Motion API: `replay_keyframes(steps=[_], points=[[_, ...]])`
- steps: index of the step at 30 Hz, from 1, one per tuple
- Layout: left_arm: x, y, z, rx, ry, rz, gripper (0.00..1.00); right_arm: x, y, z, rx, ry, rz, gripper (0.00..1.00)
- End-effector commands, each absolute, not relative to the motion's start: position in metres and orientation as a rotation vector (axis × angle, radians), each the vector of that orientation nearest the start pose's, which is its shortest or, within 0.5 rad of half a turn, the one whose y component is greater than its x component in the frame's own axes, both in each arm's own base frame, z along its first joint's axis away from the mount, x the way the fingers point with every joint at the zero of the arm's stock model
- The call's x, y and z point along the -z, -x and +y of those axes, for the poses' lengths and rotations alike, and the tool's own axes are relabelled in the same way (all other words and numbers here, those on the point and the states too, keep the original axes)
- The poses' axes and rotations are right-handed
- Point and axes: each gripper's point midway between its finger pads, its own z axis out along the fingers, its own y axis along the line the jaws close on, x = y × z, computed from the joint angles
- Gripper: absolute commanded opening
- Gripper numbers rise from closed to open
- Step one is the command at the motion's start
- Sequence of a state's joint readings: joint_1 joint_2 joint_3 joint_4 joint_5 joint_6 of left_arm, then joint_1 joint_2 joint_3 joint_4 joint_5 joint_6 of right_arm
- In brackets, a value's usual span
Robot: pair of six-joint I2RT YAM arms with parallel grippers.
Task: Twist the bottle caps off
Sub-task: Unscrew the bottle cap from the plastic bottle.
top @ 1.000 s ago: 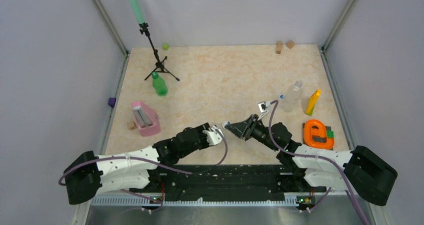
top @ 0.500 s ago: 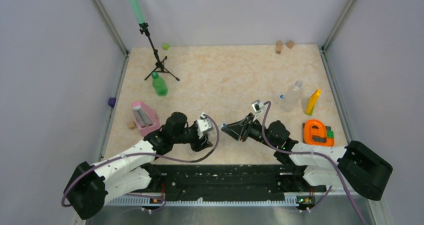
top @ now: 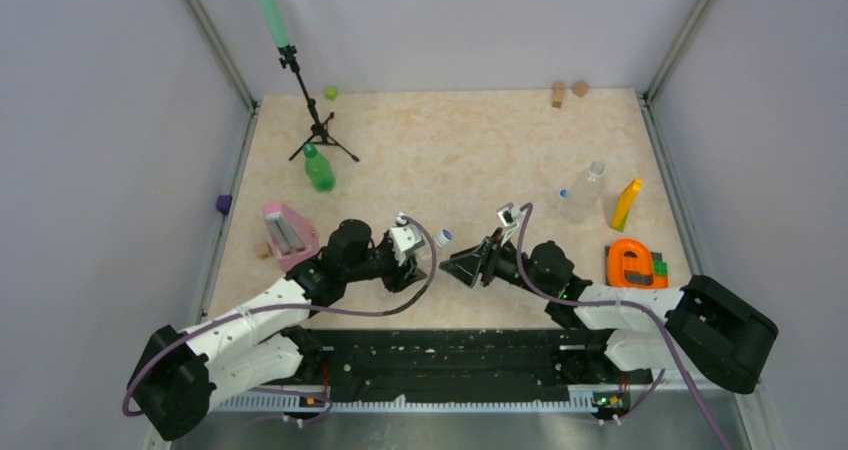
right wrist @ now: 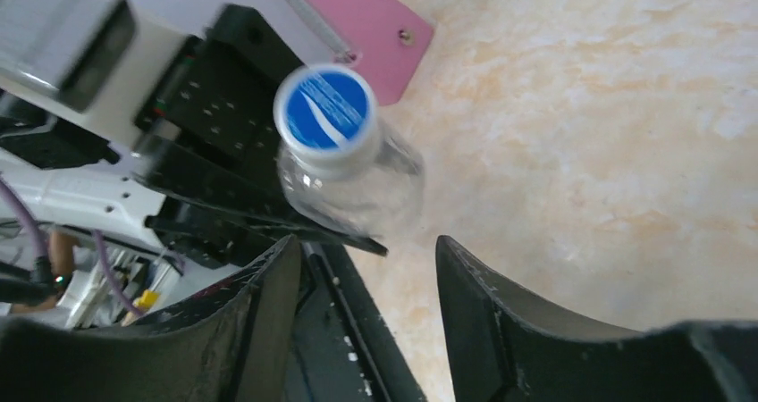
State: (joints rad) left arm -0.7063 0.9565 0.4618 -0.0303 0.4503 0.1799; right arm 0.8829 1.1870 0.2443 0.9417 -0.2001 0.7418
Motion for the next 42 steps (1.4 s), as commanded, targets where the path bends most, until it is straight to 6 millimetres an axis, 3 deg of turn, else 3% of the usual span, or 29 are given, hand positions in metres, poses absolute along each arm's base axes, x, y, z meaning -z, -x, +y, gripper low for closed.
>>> replay_keyframes(steps=[1,5,9,16,26,37,42], points=[[-0.144,-0.210,-0.249,0.696,-1.030,1.655,0.00,-0.162,-0.185,0.309,-1.366,0.186,1.791,0.60],[-0.145,-0.212,-0.248,0.660,-1.020,1.633,0.00,-0.180,-0.182,0.303,-1.430,0.141,1.715,0.68],[-0.147,-0.225,-0.237,0.494,-0.976,1.638,0.00,-0.189,-0.180,0.299,-1.451,0.113,1.693,0.68],[-0.145,-0.221,-0.241,0.197,-1.070,1.546,0.00,-0.195,-0.185,0.284,-1.449,-0.016,1.664,0.68],[-0.137,-0.210,-0.252,0.145,-1.187,1.455,0.00,-0.197,-0.190,0.269,-1.441,-0.122,1.633,0.66],[-0.139,-0.202,-0.267,0.162,-1.261,1.402,0.00,-0.203,-0.188,0.277,-1.469,-0.078,1.626,0.50],[-0.134,-0.203,-0.266,0.142,-1.271,1.421,0.00,-0.201,-0.185,0.283,-1.489,-0.043,1.644,0.38]])
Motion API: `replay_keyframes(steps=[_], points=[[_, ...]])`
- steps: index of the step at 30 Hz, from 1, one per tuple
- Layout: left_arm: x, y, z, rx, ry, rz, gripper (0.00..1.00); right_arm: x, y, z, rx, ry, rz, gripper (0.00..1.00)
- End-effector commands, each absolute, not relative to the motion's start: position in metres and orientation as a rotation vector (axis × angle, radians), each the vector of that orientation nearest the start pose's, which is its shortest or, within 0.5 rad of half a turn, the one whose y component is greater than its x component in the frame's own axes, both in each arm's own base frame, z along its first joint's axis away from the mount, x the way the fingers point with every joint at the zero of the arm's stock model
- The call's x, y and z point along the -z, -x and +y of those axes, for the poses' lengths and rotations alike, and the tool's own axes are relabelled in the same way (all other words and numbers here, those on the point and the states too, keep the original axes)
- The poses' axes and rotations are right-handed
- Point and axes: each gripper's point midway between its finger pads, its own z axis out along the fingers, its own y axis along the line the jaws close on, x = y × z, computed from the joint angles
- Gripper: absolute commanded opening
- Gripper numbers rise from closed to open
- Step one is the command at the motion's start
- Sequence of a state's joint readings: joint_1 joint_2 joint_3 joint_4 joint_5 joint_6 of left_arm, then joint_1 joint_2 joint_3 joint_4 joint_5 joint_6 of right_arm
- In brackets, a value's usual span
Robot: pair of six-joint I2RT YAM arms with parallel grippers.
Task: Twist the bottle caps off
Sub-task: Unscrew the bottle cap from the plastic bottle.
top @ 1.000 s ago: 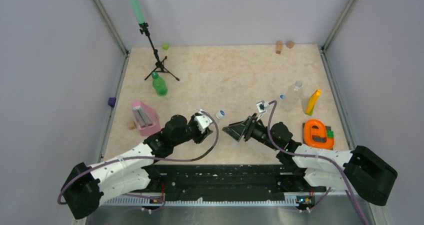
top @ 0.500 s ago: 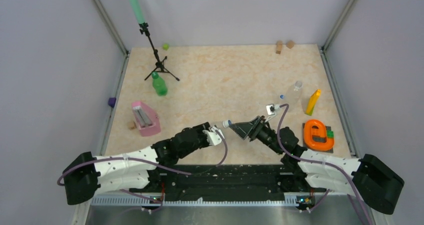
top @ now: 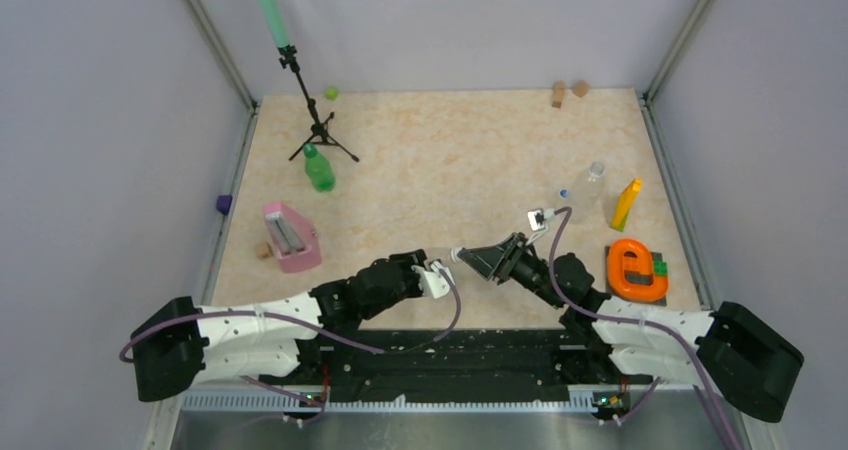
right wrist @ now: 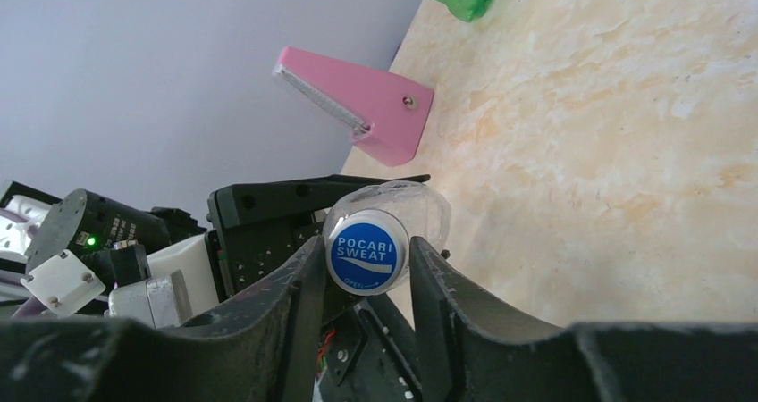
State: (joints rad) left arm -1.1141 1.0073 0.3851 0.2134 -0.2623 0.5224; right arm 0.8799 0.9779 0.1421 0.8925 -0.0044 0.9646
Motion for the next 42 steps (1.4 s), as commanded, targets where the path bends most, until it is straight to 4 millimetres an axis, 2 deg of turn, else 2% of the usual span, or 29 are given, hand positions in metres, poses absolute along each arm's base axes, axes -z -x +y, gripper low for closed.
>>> replay_keyframes(steps=[1,7,9,11,15,17,18,22,29,31,35,38,39,40,42], points=[[-0.135,-0.203,-0.266,0.141,-1.268,1.419,0.00,-0.201,-0.186,0.283,-1.489,-0.042,1.644,0.36],[-0.142,-0.203,-0.267,0.155,-1.254,1.399,0.00,-0.198,-0.186,0.286,-1.486,-0.024,1.657,0.27],[-0.145,-0.199,-0.270,0.192,-1.247,1.401,0.00,-0.198,-0.185,0.287,-1.484,-0.005,1.660,0.16],[-0.147,-0.192,-0.274,0.266,-1.226,1.434,0.00,-0.197,-0.181,0.290,-1.484,0.046,1.661,0.12],[-0.153,-0.182,-0.282,0.400,-1.203,1.451,0.00,-0.189,-0.174,0.298,-1.465,0.168,1.692,0.11],[-0.155,-0.178,-0.285,0.515,-1.199,1.471,0.00,-0.185,-0.173,0.300,-1.455,0.202,1.701,0.11],[-0.156,-0.169,-0.290,0.616,-1.221,1.467,0.00,-0.183,-0.172,0.300,-1.452,0.214,1.704,0.11],[-0.161,-0.166,-0.286,0.802,-1.210,1.483,0.00,-0.181,-0.170,0.301,-1.443,0.249,1.702,0.09],[-0.174,-0.137,-0.289,1.063,-1.315,1.420,0.00,-0.173,-0.157,0.308,-1.458,0.407,1.693,0.08],[-0.177,-0.133,-0.289,1.124,-1.330,1.417,0.00,-0.174,-0.157,0.308,-1.460,0.410,1.676,0.08],[-0.183,-0.124,-0.284,1.274,-1.361,1.403,0.00,-0.188,-0.151,0.308,-1.510,0.424,1.590,0.07],[-0.185,-0.131,-0.281,1.273,-1.329,1.426,0.00,-0.191,-0.149,0.308,-1.536,0.423,1.567,0.09],[-0.182,-0.140,-0.280,1.222,-1.297,1.456,0.00,-0.190,-0.149,0.309,-1.541,0.420,1.571,0.12],[-0.179,-0.151,-0.278,1.155,-1.258,1.491,0.00,-0.191,-0.150,0.310,-1.547,0.410,1.571,0.20],[-0.167,-0.175,-0.271,1.001,-1.182,1.559,0.00,-0.194,-0.154,0.310,-1.556,0.366,1.582,0.44]])
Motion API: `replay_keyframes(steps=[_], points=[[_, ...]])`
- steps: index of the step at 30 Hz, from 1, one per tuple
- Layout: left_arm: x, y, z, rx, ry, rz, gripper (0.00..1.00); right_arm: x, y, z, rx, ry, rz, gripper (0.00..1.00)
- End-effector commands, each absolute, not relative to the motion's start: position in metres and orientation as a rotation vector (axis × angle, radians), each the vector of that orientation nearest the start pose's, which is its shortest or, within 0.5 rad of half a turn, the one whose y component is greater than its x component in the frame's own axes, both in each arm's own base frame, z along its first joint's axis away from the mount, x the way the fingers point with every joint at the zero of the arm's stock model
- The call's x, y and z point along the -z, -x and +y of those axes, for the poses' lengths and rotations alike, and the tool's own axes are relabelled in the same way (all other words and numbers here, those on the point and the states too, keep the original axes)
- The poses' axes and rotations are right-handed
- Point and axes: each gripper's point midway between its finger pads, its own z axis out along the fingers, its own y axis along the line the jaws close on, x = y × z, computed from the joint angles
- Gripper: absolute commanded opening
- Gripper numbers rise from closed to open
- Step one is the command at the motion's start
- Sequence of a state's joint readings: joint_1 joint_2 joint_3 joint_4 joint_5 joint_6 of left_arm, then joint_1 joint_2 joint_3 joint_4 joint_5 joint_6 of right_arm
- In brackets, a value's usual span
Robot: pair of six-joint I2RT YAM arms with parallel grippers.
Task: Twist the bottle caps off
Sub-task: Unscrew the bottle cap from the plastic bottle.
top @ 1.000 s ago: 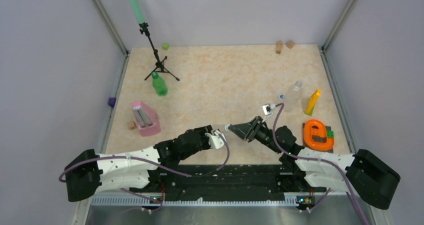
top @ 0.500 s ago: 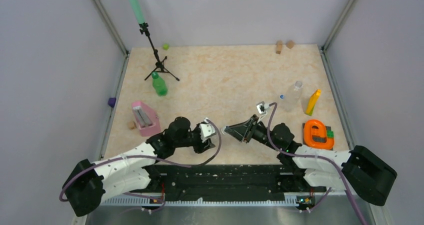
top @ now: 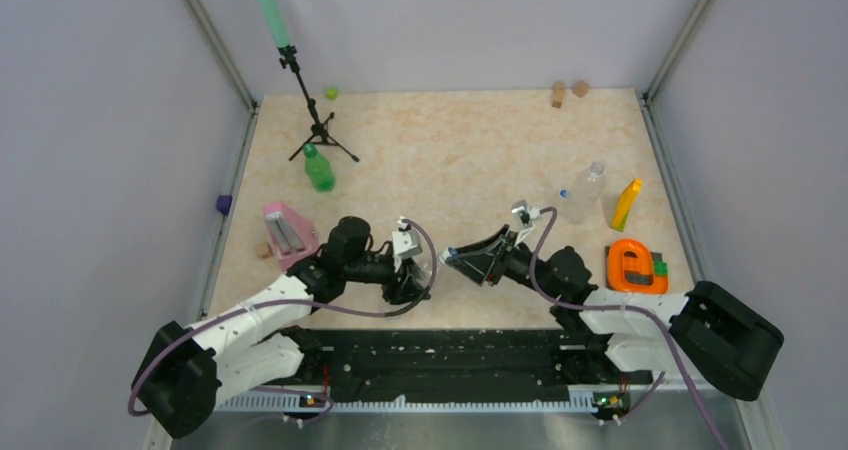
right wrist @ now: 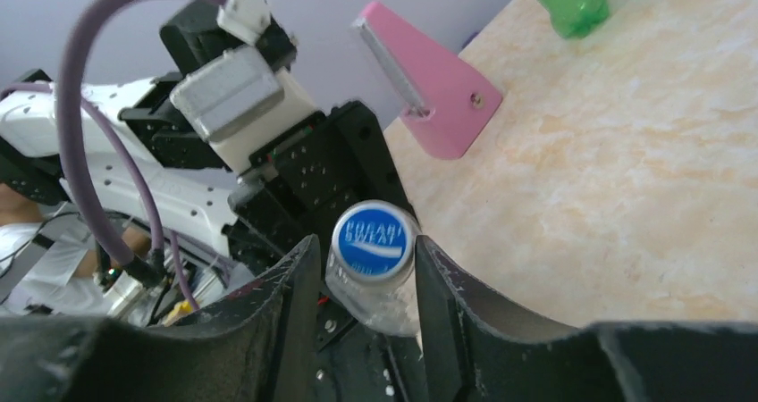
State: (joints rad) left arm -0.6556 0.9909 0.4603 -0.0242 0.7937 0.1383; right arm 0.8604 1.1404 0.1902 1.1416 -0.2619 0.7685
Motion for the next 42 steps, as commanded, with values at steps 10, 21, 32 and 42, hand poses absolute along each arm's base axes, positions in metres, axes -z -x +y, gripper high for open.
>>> replay_keyframes(steps=[10,21,32,42], points=[[-0.157,-0.214,-0.241,0.653,-1.022,1.626,0.00,-0.221,-0.174,0.295,-1.605,0.046,1.557,0.66],[-0.162,-0.216,-0.243,0.076,-1.168,1.426,0.00,-0.218,-0.183,0.275,-1.558,-0.138,1.607,0.64],[-0.173,-0.220,-0.250,-0.050,-1.230,1.275,0.00,-0.215,-0.182,0.270,-1.509,-0.182,1.728,0.59],[-0.161,-0.208,-0.255,-0.045,-1.315,1.220,0.00,-0.217,-0.180,0.285,-1.597,-0.172,1.730,0.57]])
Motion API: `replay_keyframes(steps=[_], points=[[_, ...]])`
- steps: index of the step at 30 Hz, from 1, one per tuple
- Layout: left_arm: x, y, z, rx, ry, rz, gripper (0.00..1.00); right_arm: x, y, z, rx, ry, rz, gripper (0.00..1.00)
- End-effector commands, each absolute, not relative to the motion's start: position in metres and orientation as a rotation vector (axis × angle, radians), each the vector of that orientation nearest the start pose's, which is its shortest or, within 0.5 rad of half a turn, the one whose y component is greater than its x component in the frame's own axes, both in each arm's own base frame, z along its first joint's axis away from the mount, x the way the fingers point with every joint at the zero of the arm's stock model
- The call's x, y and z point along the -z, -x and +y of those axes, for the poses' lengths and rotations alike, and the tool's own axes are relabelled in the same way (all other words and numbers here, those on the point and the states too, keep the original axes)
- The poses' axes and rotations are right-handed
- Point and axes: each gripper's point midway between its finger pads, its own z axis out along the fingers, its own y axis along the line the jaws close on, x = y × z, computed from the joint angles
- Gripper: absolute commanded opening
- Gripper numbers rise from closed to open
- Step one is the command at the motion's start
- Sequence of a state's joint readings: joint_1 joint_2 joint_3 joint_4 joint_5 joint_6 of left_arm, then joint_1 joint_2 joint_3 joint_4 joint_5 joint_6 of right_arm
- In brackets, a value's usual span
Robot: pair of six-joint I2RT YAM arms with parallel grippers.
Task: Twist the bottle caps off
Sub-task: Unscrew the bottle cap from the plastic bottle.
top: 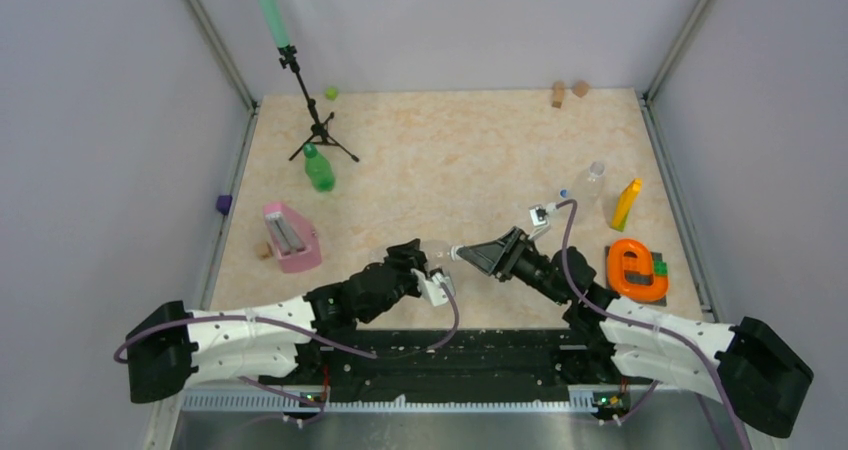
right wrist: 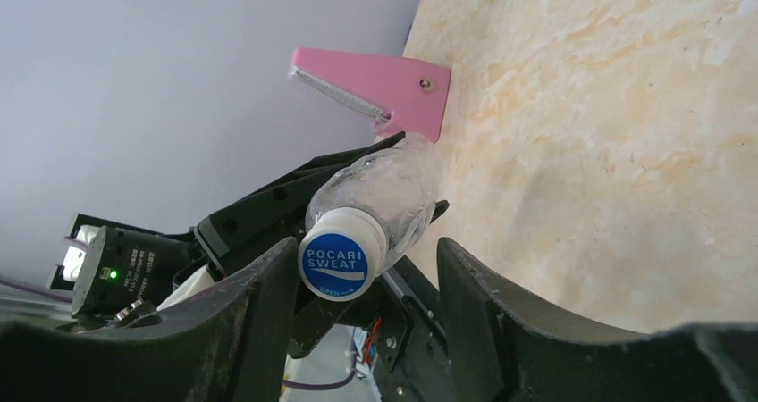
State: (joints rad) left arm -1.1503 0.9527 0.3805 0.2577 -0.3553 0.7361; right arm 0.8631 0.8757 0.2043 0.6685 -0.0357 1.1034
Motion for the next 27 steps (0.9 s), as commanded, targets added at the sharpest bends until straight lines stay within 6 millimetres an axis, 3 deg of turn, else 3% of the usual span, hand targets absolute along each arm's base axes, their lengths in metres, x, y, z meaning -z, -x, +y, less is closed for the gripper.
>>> replay_keyframes(steps=[1,6,19,24,27], points=[[-0.160,-0.208,-0.254,-0.053,-1.317,1.218,0.00,-0.217,-0.180,0.285,-1.599,-0.169,1.731,0.55],[-0.158,-0.208,-0.253,-0.055,-1.309,1.218,0.00,-0.218,-0.179,0.284,-1.602,-0.161,1.727,0.36],[-0.154,-0.206,-0.253,-0.047,-1.322,1.236,0.00,-0.211,-0.173,0.292,-1.572,-0.049,1.776,0.34],[-0.153,-0.203,-0.256,-0.022,-1.333,1.234,0.00,-0.209,-0.173,0.292,-1.548,-0.018,1.777,0.12],[-0.147,-0.199,-0.258,0.016,-1.349,1.276,0.00,-0.205,-0.172,0.292,-1.498,0.064,1.773,0.08]])
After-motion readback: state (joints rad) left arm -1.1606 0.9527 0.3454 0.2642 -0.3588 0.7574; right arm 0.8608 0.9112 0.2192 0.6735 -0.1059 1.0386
